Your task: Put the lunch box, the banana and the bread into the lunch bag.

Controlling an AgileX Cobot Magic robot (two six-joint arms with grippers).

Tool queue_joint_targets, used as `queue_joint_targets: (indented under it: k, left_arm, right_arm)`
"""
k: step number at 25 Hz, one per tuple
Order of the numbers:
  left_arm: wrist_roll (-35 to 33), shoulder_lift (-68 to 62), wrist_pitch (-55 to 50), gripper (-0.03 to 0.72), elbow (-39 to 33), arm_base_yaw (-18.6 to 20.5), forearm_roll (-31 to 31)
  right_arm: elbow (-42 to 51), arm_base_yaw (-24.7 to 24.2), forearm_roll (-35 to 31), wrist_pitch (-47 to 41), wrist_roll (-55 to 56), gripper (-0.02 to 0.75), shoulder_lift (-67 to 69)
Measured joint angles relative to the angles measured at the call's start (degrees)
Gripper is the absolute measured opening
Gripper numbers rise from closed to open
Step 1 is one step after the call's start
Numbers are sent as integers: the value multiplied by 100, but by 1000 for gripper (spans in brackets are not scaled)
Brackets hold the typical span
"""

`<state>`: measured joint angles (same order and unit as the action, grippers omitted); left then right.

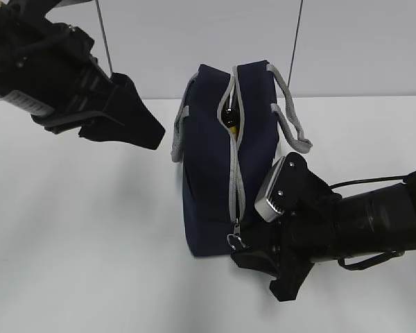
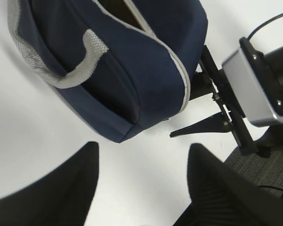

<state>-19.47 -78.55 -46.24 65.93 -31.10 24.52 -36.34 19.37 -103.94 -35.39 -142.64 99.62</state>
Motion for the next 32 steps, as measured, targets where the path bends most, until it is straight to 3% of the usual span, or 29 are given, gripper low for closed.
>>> queue_joint_targets:
  k: [6, 32]
  left_arm:
    - [0, 0, 0, 405, 0, 0, 0]
    - [0, 0, 0, 393, 0, 0, 0]
  right_arm:
    - [0, 0, 0, 145, 0, 247, 0]
    - [-80, 0, 0, -35, 207, 243, 440]
